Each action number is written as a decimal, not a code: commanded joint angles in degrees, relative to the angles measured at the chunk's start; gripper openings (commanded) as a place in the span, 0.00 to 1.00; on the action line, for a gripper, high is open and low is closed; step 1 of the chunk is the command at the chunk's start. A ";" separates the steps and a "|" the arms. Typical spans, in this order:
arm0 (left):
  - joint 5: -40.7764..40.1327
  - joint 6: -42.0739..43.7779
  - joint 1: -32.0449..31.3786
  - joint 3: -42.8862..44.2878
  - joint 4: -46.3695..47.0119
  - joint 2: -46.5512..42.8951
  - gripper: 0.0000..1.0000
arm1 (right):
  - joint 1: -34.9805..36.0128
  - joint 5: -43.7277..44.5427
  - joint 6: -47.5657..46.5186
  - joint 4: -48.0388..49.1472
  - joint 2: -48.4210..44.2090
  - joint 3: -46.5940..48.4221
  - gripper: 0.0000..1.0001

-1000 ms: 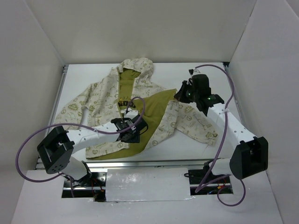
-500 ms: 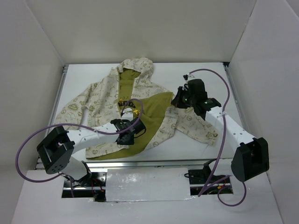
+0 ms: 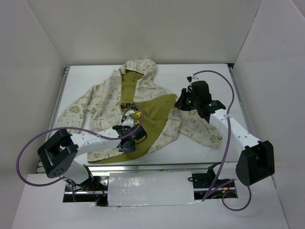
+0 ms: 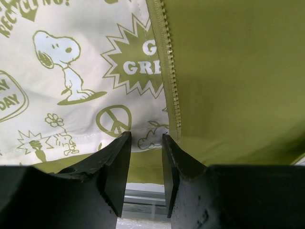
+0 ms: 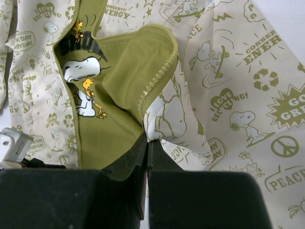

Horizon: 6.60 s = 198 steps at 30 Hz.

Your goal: Zip up the jacket

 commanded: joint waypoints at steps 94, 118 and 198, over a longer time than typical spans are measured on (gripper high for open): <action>3.21 11.01 2.46 -19.80 31.89 -54.47 0.00 | 31.60 -8.19 24.07 49.39 -0.41 -21.08 0.00; 0.83 9.16 2.46 -20.85 32.95 -52.62 0.00 | 35.03 -5.64 25.66 51.07 -1.20 -22.67 0.00; 1.45 6.70 2.46 -17.60 30.22 -50.51 0.00 | 35.91 0.33 17.31 44.03 4.42 -14.67 0.00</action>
